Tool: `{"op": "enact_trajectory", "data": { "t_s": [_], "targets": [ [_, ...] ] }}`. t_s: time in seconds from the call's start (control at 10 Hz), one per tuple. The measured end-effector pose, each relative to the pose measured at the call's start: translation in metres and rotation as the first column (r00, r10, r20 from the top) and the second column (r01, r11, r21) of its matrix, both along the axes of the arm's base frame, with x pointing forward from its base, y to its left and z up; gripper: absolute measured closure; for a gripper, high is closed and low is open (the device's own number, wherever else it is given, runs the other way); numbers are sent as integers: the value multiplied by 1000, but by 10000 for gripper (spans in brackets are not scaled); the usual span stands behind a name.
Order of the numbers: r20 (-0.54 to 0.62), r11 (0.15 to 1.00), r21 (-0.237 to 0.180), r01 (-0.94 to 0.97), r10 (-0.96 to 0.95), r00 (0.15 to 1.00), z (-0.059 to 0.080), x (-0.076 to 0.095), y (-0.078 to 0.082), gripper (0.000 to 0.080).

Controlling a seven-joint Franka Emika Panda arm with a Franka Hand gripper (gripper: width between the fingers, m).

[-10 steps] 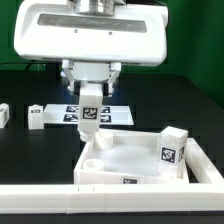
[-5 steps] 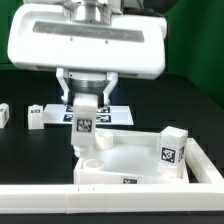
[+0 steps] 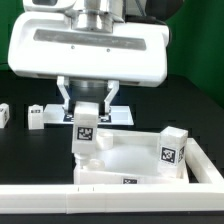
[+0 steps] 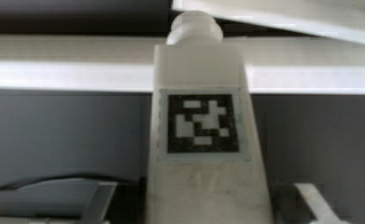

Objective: Assemble square table

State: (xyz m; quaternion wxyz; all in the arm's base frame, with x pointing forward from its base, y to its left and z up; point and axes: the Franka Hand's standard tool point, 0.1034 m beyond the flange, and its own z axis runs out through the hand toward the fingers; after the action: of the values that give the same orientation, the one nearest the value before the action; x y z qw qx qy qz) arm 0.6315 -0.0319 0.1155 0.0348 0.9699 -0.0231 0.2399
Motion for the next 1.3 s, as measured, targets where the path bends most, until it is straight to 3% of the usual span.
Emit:
{"op": "enact_trajectory", "data": {
  "t_s": [0.2,0.6,0.9,1.3],
  "targets": [
    [-11,1000,6,-4,4,1000,-7,-7,13,512],
    [-12,1000,6,-2,2,1000,-8,-7,11,512],
    [-3,1000,4,6,-6,1000,-15,-26,16,512],
    [-2,1000,-4,4,-4,1000,-22,-26,16,512]
  ]
}}
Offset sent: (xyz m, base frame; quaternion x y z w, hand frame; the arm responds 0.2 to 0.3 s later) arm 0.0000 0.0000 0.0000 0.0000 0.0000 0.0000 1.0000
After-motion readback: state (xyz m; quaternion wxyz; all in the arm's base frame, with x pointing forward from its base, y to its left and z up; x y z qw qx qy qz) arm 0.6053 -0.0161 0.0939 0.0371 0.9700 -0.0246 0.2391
